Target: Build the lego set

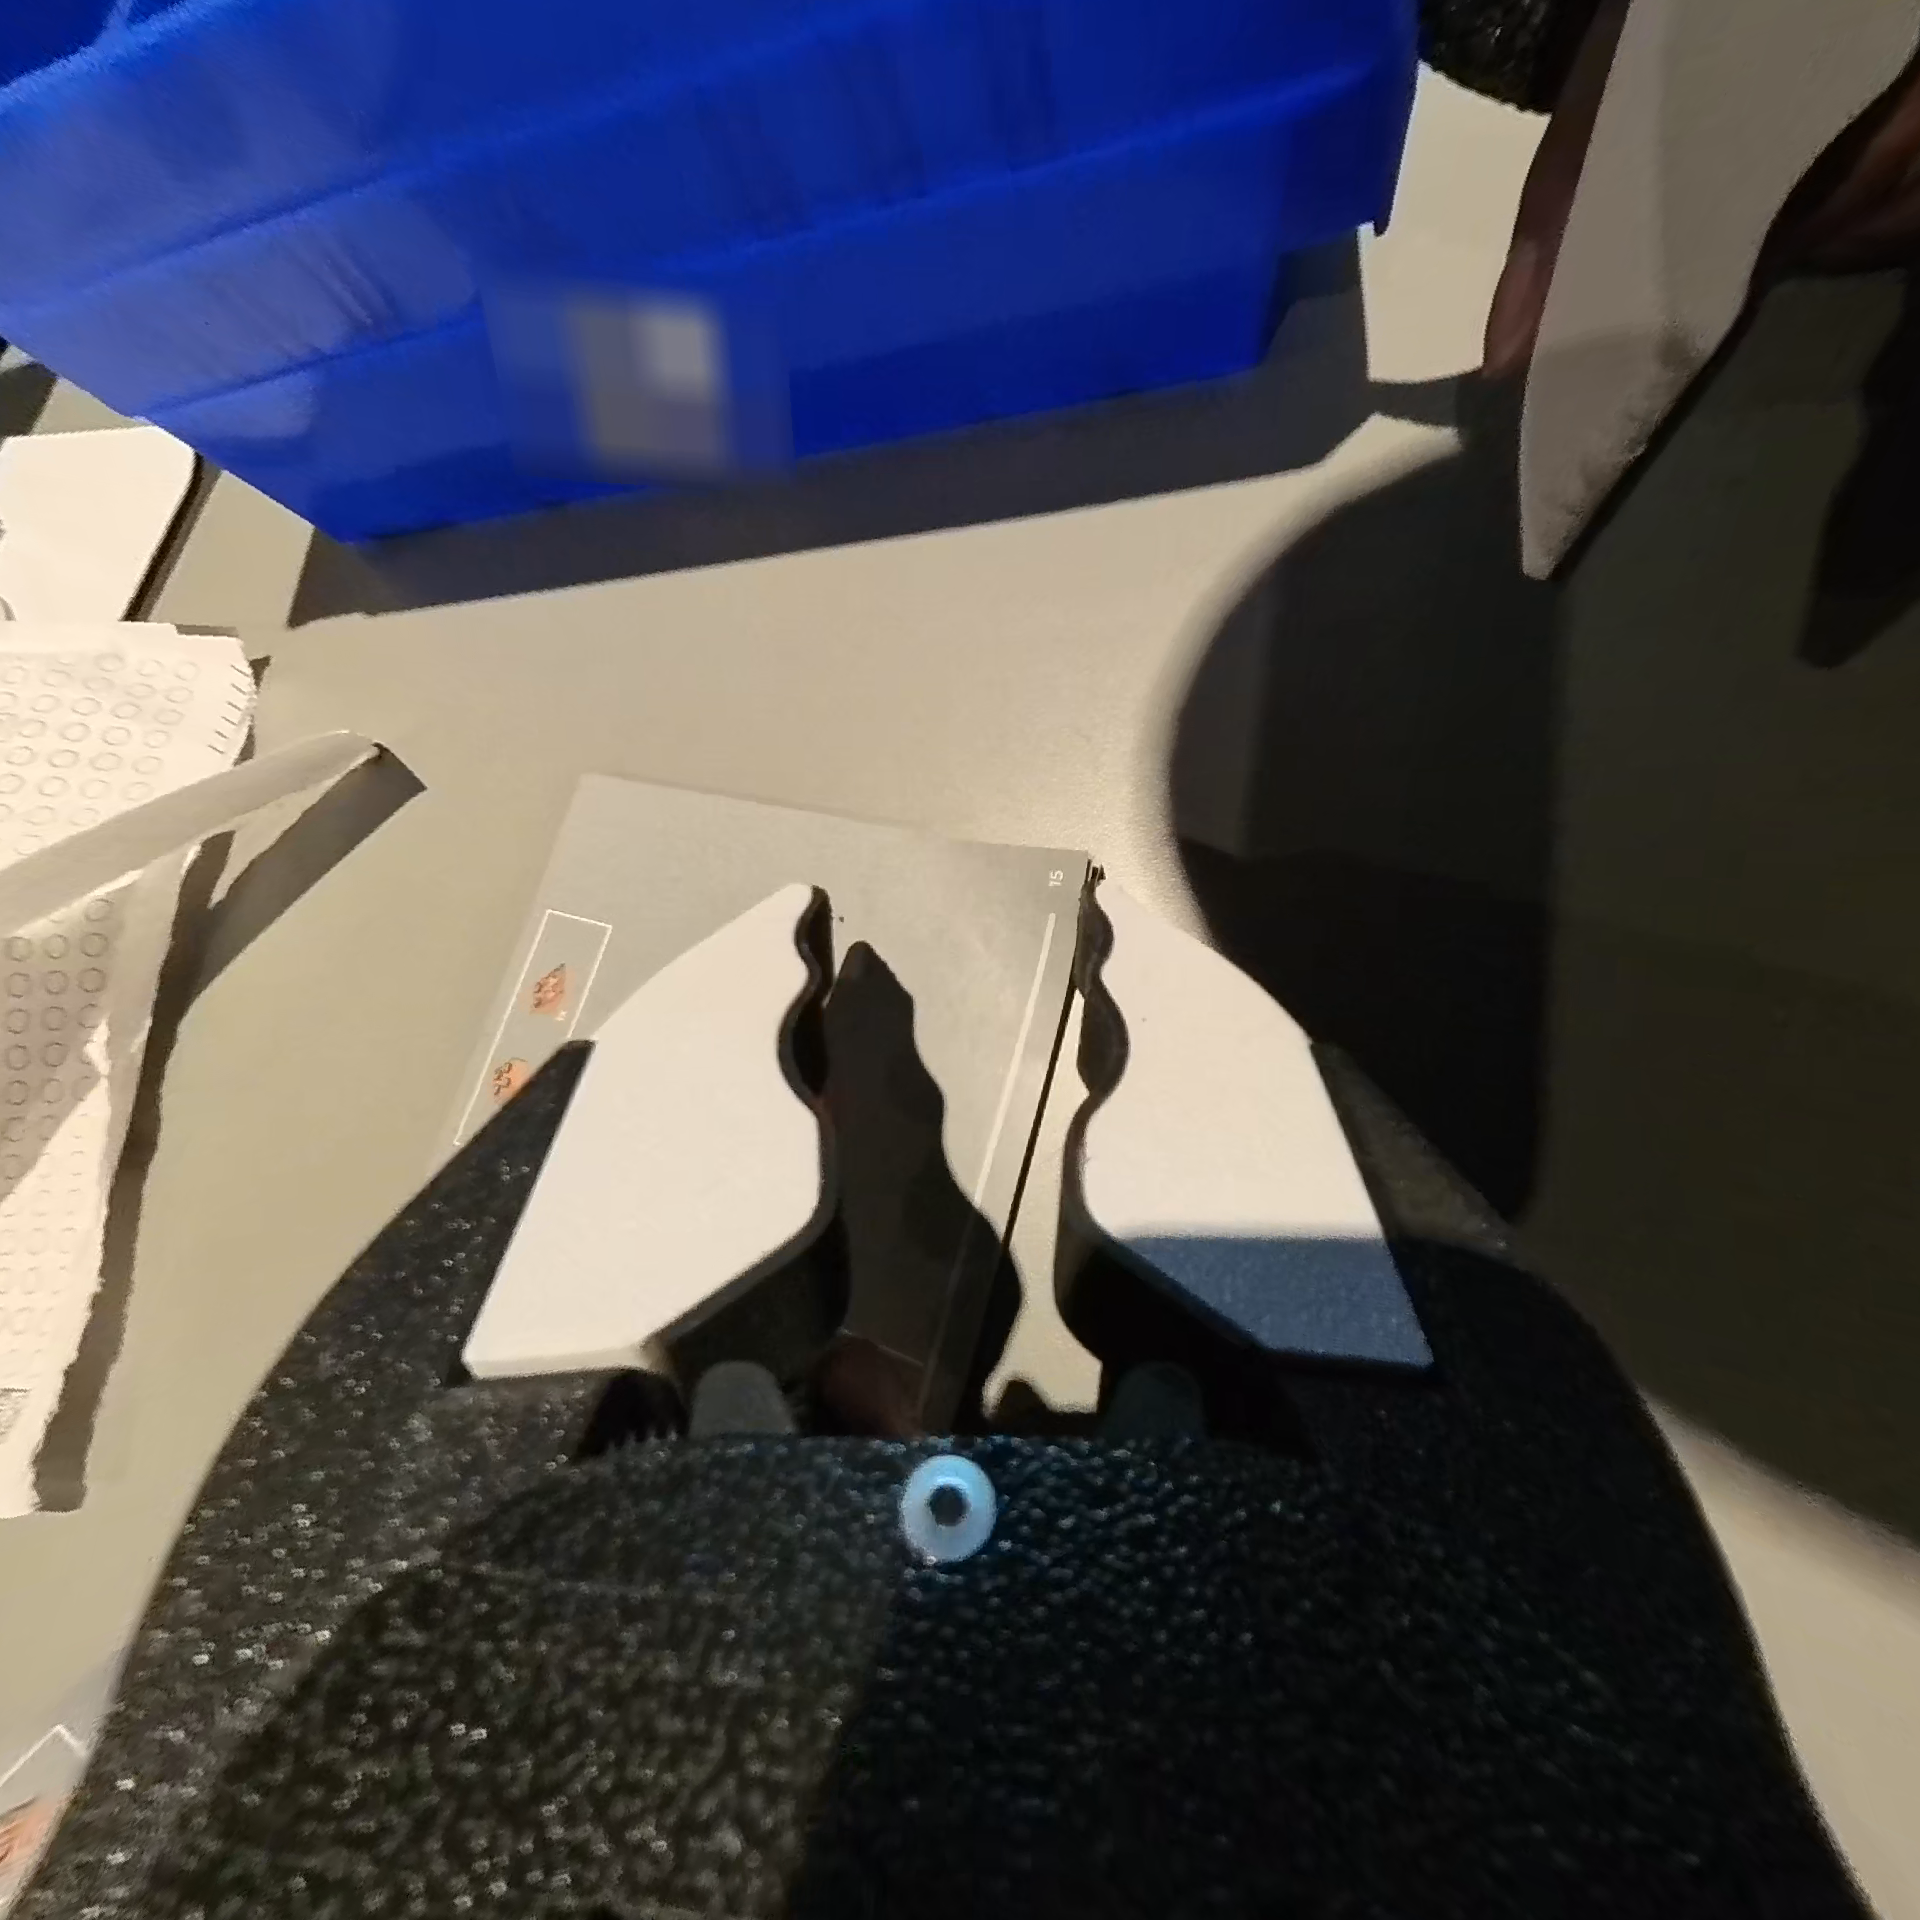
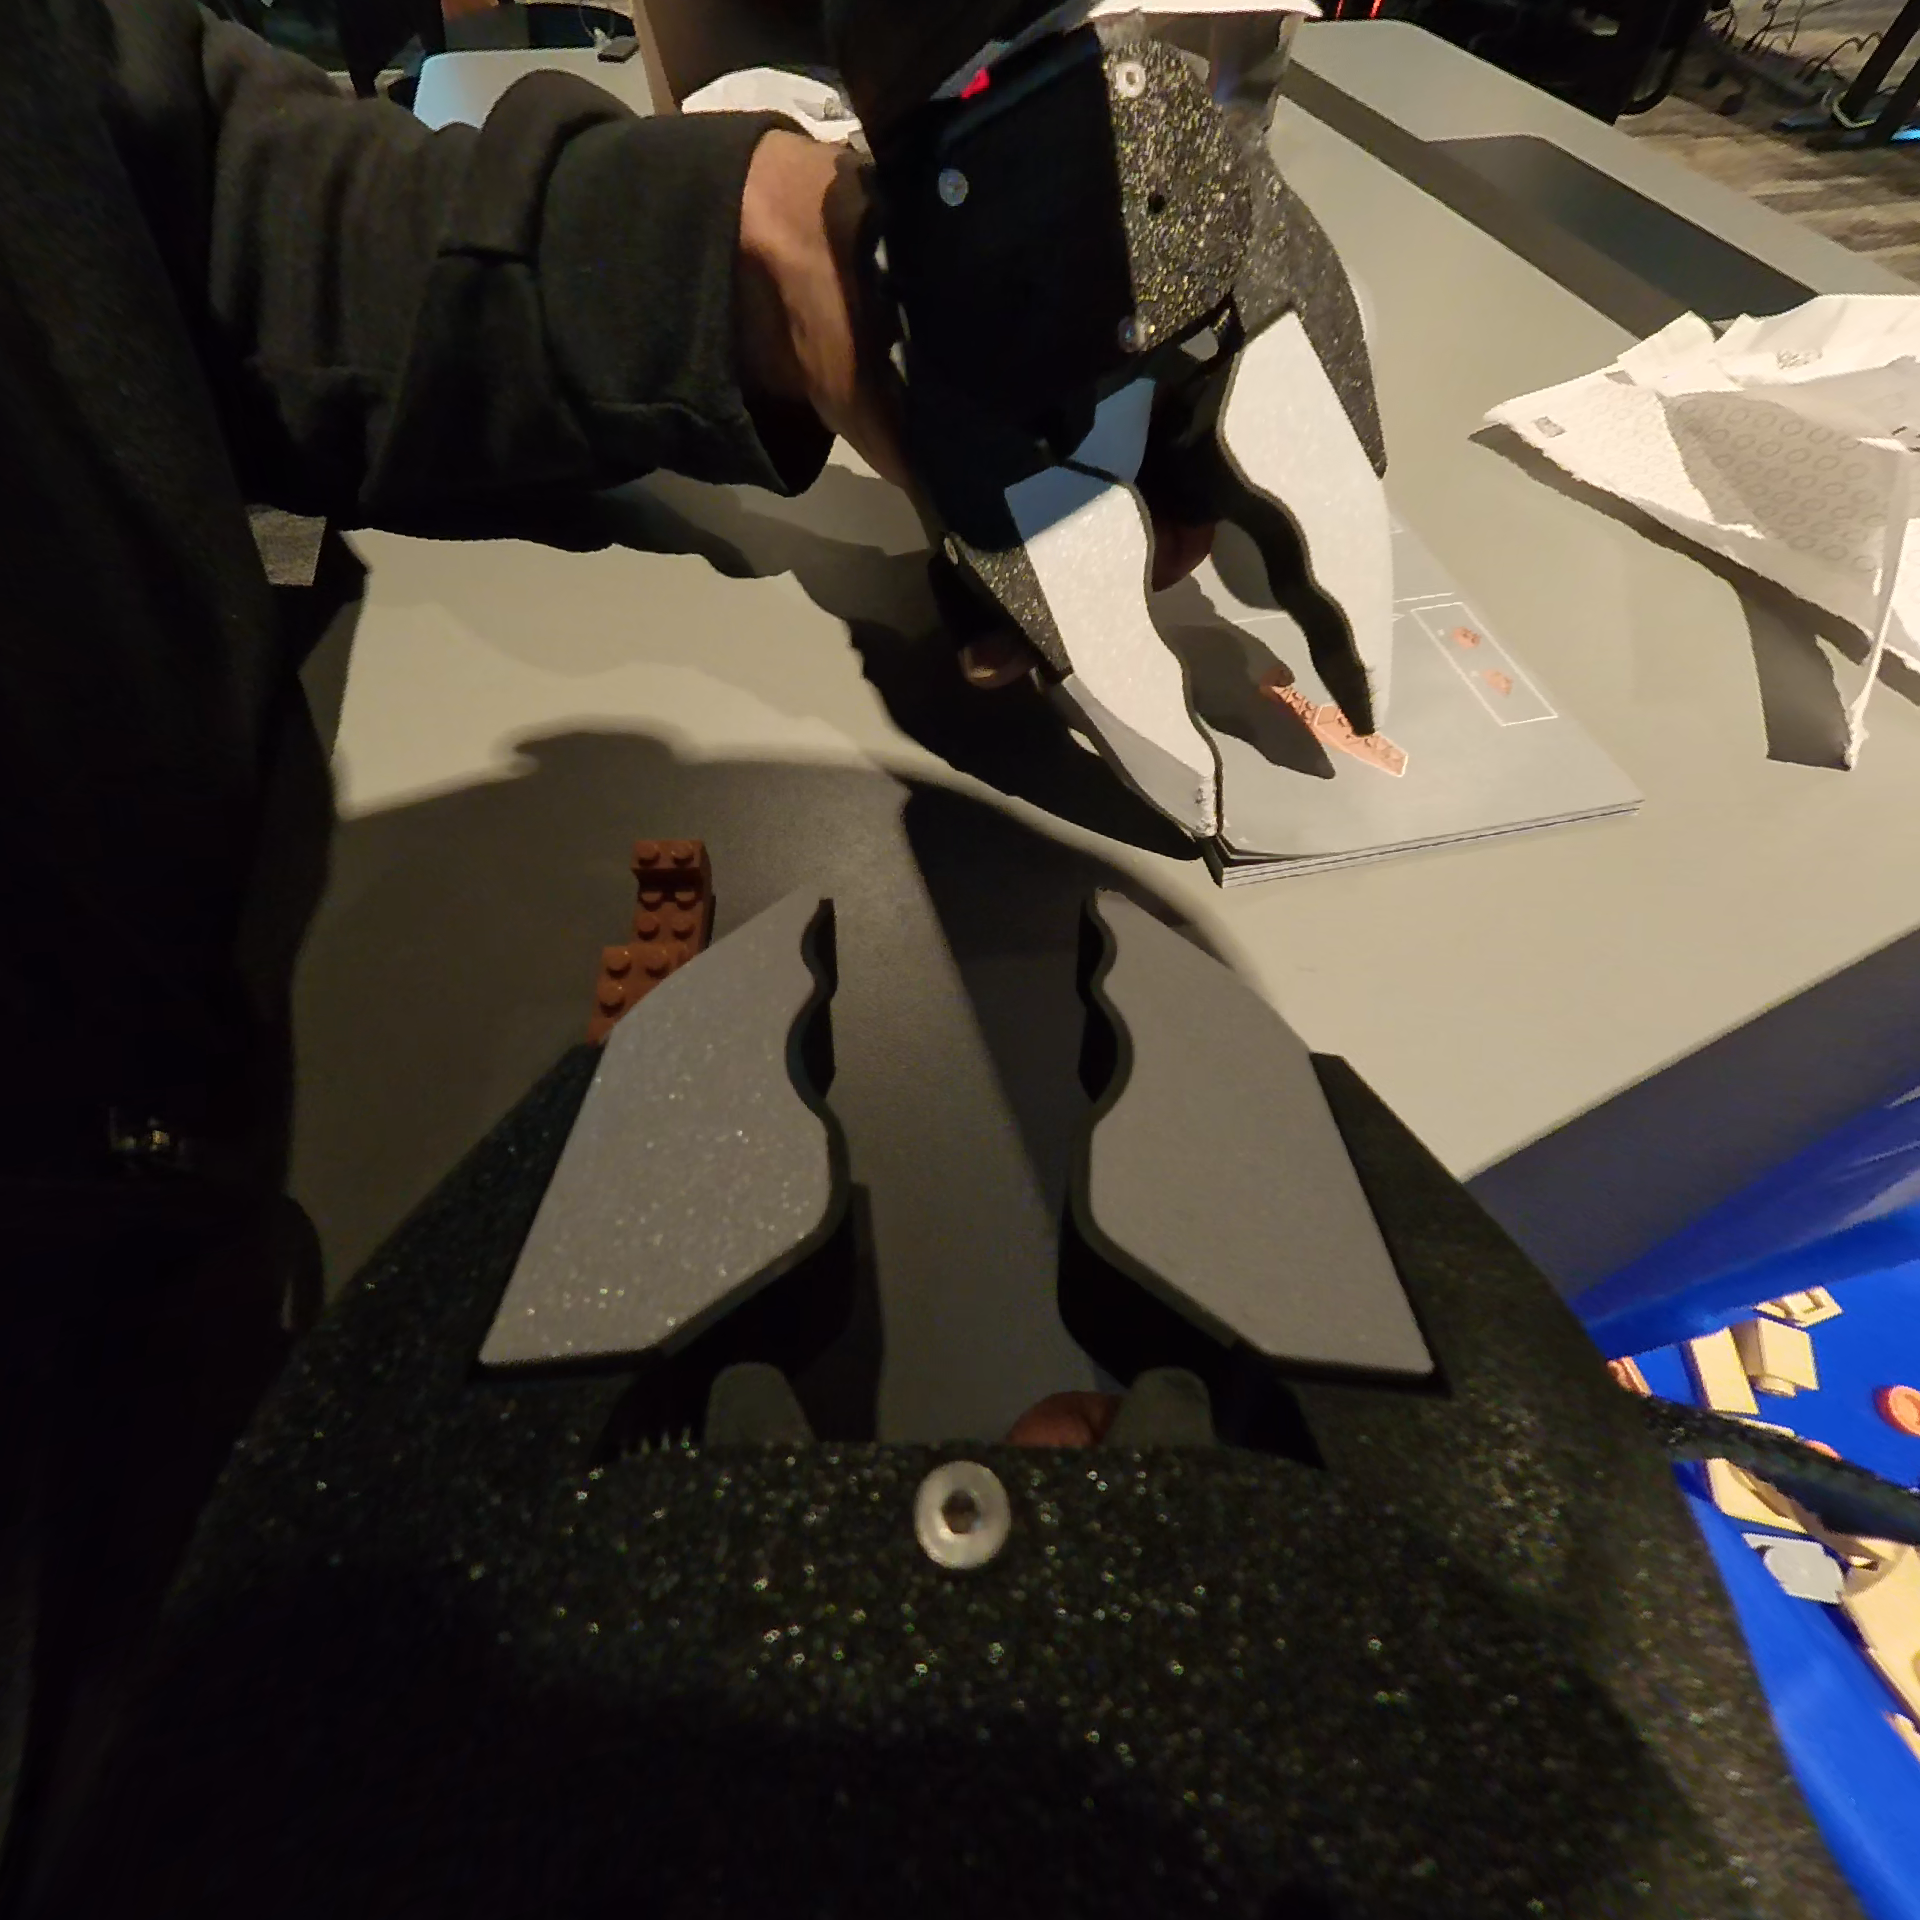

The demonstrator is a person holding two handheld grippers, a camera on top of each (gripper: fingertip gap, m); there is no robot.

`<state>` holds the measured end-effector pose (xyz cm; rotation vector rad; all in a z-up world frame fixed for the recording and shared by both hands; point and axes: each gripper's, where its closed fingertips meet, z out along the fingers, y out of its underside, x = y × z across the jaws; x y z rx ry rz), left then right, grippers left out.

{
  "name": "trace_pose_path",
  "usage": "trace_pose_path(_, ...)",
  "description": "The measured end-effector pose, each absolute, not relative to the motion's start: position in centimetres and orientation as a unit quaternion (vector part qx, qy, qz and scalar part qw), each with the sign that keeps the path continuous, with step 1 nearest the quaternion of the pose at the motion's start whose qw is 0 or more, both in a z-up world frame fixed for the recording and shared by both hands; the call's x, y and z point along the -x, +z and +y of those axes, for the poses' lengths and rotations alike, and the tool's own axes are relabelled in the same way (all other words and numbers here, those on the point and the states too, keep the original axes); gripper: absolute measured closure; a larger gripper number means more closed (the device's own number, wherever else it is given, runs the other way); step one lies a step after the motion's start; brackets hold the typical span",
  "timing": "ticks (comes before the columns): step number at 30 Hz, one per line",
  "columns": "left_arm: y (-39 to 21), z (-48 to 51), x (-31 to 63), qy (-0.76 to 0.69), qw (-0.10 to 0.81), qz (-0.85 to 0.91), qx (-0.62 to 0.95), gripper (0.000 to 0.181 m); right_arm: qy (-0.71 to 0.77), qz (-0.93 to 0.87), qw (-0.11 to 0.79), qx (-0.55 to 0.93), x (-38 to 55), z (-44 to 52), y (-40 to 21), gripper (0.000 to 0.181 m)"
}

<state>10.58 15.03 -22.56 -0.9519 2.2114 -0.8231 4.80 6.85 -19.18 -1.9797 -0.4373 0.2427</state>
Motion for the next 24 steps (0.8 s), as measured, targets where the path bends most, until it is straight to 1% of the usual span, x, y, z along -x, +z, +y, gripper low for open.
trace_pose_path(9, -22.7, 15.2, -10.5, -0.327, 0.27, 0.821, 0.381, 0.135, 0.103, -0.184, 0.521, 0.827, -4.9, 6.8, -19.3, 0.137)
trace_pose_path(16, -22.5, 15.3, -10.6, -0.326, 0.274, 0.819, 0.385, 0.137, 0.106, -0.182, 0.52, 0.828, -4.9, 6.7, -19.3, 0.137)
trace_pose_path(18, -22.4, 15.4, -10.6, -0.324, 0.278, 0.818, 0.384, 0.135, 0.109, -0.179, 0.523, 0.826, -5.1, 6.8, -19.2, 0.137)
trace_pose_path(19, -22.3, 15.4, -10.6, -0.322, 0.281, 0.819, 0.384, 0.137, 0.111, -0.174, 0.521, 0.828, -5.1, 7.0, -19.2, 0.137)
trace_pose_path(21, -22.3, 15.5, -10.6, -0.318, 0.284, 0.82, 0.383, 0.137, 0.109, -0.156, 0.513, 0.837, -5.7, 7.5, -19.5, 0.139)
trace_pose_path(24, -22.4, 15.5, -10.6, -0.315, 0.285, 0.821, 0.382, 0.138, 0.081, -0.121, 0.486, 0.862, -6.8, 8.3, -20.6, 0.146)
